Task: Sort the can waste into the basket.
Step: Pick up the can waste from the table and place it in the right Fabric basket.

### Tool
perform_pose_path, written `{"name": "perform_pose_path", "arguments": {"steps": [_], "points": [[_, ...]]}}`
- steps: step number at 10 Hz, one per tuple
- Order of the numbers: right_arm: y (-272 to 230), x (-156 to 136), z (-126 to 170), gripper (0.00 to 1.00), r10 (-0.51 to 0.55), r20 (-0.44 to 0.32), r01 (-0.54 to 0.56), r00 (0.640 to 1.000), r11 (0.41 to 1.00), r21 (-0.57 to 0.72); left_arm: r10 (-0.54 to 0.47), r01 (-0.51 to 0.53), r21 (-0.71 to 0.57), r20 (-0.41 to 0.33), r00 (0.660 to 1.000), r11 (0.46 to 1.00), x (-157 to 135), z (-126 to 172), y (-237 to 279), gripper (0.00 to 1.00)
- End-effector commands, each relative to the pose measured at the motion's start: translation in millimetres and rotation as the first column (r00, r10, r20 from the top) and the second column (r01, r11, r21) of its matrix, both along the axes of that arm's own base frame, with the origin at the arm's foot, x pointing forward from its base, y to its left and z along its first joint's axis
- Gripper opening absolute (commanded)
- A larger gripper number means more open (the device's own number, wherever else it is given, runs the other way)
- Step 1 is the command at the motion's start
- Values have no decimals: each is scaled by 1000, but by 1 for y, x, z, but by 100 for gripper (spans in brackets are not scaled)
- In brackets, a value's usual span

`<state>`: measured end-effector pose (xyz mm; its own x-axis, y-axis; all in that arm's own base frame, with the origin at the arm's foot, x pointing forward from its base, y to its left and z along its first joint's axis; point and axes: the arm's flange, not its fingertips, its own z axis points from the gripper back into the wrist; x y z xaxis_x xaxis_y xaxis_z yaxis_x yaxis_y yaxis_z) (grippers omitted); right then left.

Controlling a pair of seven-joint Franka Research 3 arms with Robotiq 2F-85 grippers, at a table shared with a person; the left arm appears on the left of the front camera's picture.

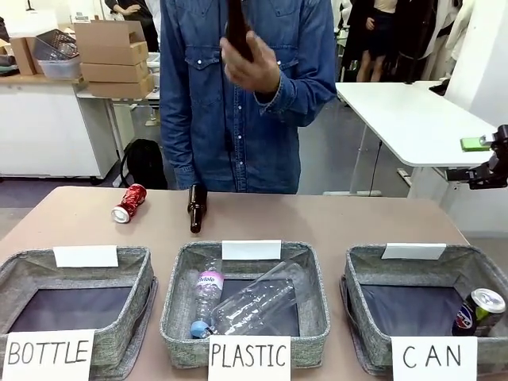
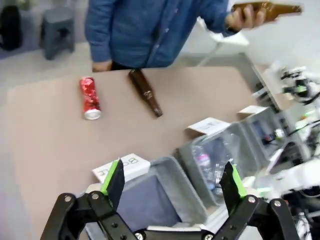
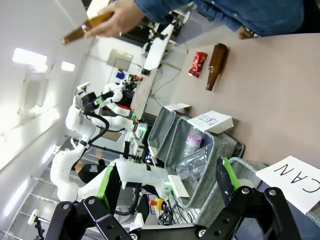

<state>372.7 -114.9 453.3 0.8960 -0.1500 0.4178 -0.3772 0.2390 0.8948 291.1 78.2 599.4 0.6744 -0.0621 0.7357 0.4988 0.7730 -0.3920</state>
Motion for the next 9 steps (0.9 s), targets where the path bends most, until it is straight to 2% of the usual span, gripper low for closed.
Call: {"name": "perform_pose_path", "arguments": {"steps": [1, 3, 4, 5, 7, 9], "points": [[1, 0, 0, 100, 1, 16, -1, 1000, 1000, 1, -63, 67, 21, -139, 988, 998, 49, -24, -31, 100], [1, 0, 0, 100, 1, 16, -1, 1000, 1000, 1, -138, 137, -18, -207, 969, 990, 83, -39, -53, 100], [1, 0, 0, 100, 1, 16, -1, 1000, 1000, 1, -123, 129, 5, -250, 960, 992, 99, -51, -60, 100], [1, 0, 0, 100, 1, 16, -1, 1000, 1000, 1, -169, 163, -43, -268, 948, 986, 101, -48, -58, 100], [1, 0, 0, 100, 1, 16, -1, 1000, 1000, 1, -174, 153, -127, -176, 969, 980, 75, -14, -18, 100], [1, 0, 0, 100, 1, 16, -1, 1000, 1000, 1, -192, 167, -226, -93, 977, 960, 26, 16, 48, 100]]}}
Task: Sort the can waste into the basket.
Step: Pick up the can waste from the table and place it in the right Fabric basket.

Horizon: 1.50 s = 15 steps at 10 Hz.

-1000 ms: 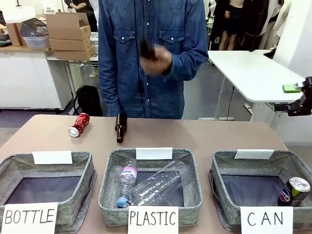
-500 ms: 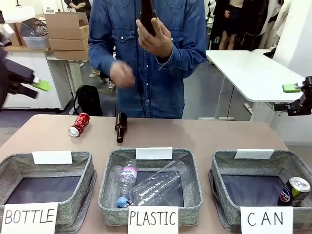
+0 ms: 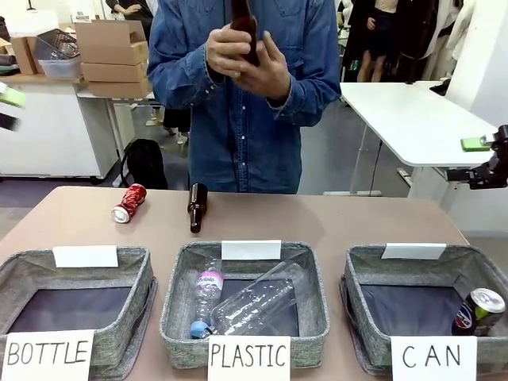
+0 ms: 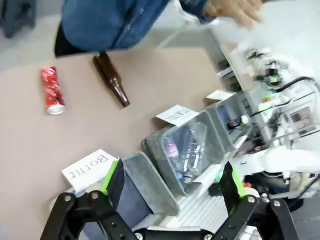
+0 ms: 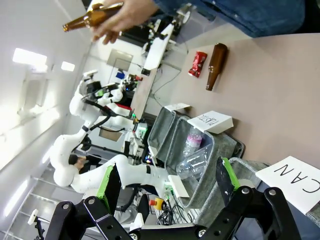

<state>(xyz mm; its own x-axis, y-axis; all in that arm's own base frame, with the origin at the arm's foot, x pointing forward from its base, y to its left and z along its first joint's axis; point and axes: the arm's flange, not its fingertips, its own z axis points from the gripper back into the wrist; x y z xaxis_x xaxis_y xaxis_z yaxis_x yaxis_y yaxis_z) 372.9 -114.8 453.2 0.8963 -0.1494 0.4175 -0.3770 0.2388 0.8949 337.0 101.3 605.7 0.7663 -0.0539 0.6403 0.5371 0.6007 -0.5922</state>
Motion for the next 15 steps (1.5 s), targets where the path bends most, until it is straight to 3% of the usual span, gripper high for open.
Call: {"name": "perform_pose_path", "arguments": {"steps": [1, 3, 5, 7, 8, 9, 12, 15], "points": [[1, 0, 0, 100, 0, 16, 0, 1000, 1000, 2, 2, 5, -93, 73, 997, 996, -43, 20, 50, 100], [1, 0, 0, 100, 0, 16, 0, 1000, 1000, 2, 12, -4, -105, 81, 997, 994, -54, 17, 57, 100], [1, 0, 0, 100, 0, 16, 0, 1000, 1000, 2, -55, 55, -80, 4, 998, 995, -26, -1, 33, 100], [1, 0, 0, 100, 0, 16, 0, 1000, 1000, 2, -96, 94, -69, -31, 995, 993, -26, 1, 33, 100], [1, 0, 0, 100, 0, 16, 0, 1000, 1000, 2, -99, 96, -91, -32, 995, 991, -40, 10, 51, 100], [1, 0, 0, 100, 0, 16, 0, 1000, 1000, 2, -39, 38, -96, -7, 999, 995, -59, 20, 72, 100], [1, 0, 0, 100, 0, 16, 0, 1000, 1000, 2, 98, -78, -168, 116, 988, 983, -132, 37, 122, 100], [1, 0, 0, 100, 0, 16, 0, 1000, 1000, 2, 85, -63, -180, 119, 989, 982, -139, 29, 124, 100]]}}
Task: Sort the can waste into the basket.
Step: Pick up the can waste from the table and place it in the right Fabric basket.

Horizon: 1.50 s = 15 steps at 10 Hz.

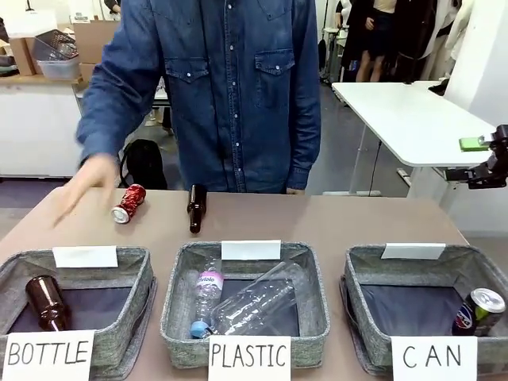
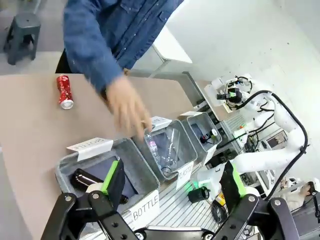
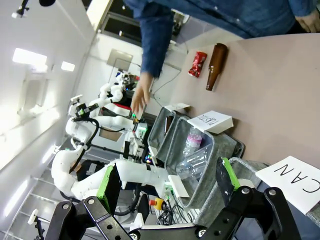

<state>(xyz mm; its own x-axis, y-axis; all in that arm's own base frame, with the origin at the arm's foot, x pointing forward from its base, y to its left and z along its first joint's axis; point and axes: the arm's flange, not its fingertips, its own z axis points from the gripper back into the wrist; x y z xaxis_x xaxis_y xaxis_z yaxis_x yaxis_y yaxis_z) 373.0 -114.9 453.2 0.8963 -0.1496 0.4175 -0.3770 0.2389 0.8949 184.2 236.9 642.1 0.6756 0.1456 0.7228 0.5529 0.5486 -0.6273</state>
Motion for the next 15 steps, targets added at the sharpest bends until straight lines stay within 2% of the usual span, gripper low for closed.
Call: {"name": "perform_pose_path", "arguments": {"steps": [1, 3, 4, 5, 6, 7, 8, 9, 10, 11, 12, 13, 14, 15], "points": [[1, 0, 0, 100, 1, 16, -1, 1000, 1000, 2, -79, 80, 36, -29, 996, 996, 34, -6, -30, 100], [1, 0, 0, 100, 1, 16, -1, 1000, 1000, 2, -74, 75, 46, -38, 997, 996, 42, -6, -35, 100], [1, 0, 0, 100, 1, 16, -1, 1000, 1000, 2, -85, 98, 106, -118, 989, 990, 75, -13, -60, 100], [1, 0, 0, 100, 1, 16, -1, 1000, 1000, 2, -132, 165, 154, -202, 970, 974, 105, -22, -85, 100], [1, 0, 0, 100, 1, 16, -1, 1000, 1000, 2, -169, 233, 195, -298, 940, 953, 141, -34, -114, 100], [1, 0, 0, 100, 1, 16, -1, 1000, 1000, 2, -112, 213, 290, -328, 938, 933, 175, -48, -140, 100], [1, 0, 0, 100, 1, 16, -1, 1000, 1000, 2, -46, 186, 415, -324, 945, 890, 203, -64, -162, 100], [1, 0, 0, 100, 1, 16, -1, 1000, 1000, 2, 10, 163, 542, -301, 954, 824, 228, -83, -185, 100], [1, 0, 0, 100, 1, 16, -1, 1000, 1000, 2, 23, 167, 606, -292, 956, 778, 243, -101, -205, 100], [1, 0, 0, 100, 1, 16, -1, 1000, 1000, 2, 97, 85, 734, -201, 975, 674, 255, -120, -222, 100], [1, 0, 0, 100, 1, 16, -1, 1000, 1000, 2, 146, 41, 831, -145, 979, 554, 267, -137, -234, 100], [1, 0, 0, 100, 1, 16, -1, 1000, 1000, 2, 126, 96, 797, -212, 969, 597, 274, -144, -245, 100], [1, 0, 0, 100, 1, 16, -1, 1000, 1000, 2, 208, 32, 732, -235, 949, 681, 271, -115, -247, 100], [1, 0, 0, 100, 1, 16, -1, 1000, 1000, 2, 57, 91, 792, -156, 986, 603, 275, -137, -243, 100]]}}
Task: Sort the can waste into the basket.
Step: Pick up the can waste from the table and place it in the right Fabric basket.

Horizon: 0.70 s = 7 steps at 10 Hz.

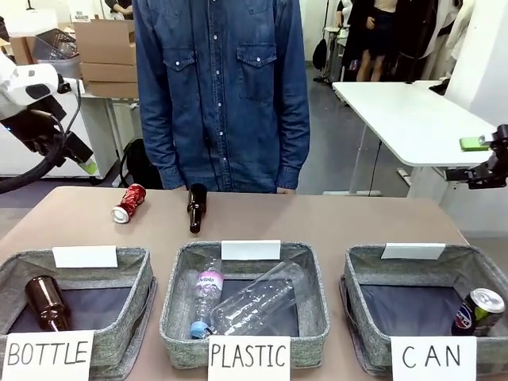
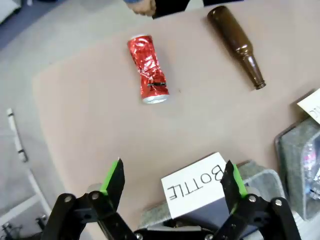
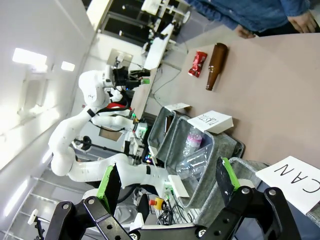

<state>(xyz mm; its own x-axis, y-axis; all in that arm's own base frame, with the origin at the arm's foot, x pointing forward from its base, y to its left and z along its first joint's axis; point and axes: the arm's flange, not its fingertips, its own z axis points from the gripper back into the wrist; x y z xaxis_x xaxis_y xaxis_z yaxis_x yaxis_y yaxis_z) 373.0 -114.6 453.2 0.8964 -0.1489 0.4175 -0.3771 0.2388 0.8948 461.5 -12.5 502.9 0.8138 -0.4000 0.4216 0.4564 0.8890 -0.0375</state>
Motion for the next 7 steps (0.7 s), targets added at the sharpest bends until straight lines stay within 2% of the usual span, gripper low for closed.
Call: {"name": "perform_pose_path", "arguments": {"steps": [1, 2, 3, 4, 5, 6, 7], "points": [[1, 0, 0, 100, 0, 16, 0, 1000, 1000, 2, -58, 58, 7, 21, 998, 998, -2, 3, 7, 100], [1, 0, 0, 100, 0, 16, 0, 1000, 1000, 2, 0, 0, 0, 0, 1000, 1000, 0, 0, 0, 100], [1, 0, 0, 100, 0, 16, 0, 1000, 1000, 2, -72, 73, 38, -22, 997, 997, 11, -9, -7, 100], [1, 0, 0, 100, 0, 16, 0, 1000, 1000, 2, -88, 91, 26, -84, 993, 996, 32, -19, -6, 100], [1, 0, 0, 100, 0, 16, 0, 1000, 1000, 2, -96, 99, 24, -104, 990, 995, 46, -25, -4, 100], [1, 0, 0, 100, 0, 16, 0, 1000, 1000, 2, -139, 140, 0, -135, 981, 990, 52, -26, 2, 100], [1, 0, 0, 100, 0, 16, 0, 1000, 1000, 2, -158, 147, -100, -117, 980, 984, 40, -11, 32, 100]]}}
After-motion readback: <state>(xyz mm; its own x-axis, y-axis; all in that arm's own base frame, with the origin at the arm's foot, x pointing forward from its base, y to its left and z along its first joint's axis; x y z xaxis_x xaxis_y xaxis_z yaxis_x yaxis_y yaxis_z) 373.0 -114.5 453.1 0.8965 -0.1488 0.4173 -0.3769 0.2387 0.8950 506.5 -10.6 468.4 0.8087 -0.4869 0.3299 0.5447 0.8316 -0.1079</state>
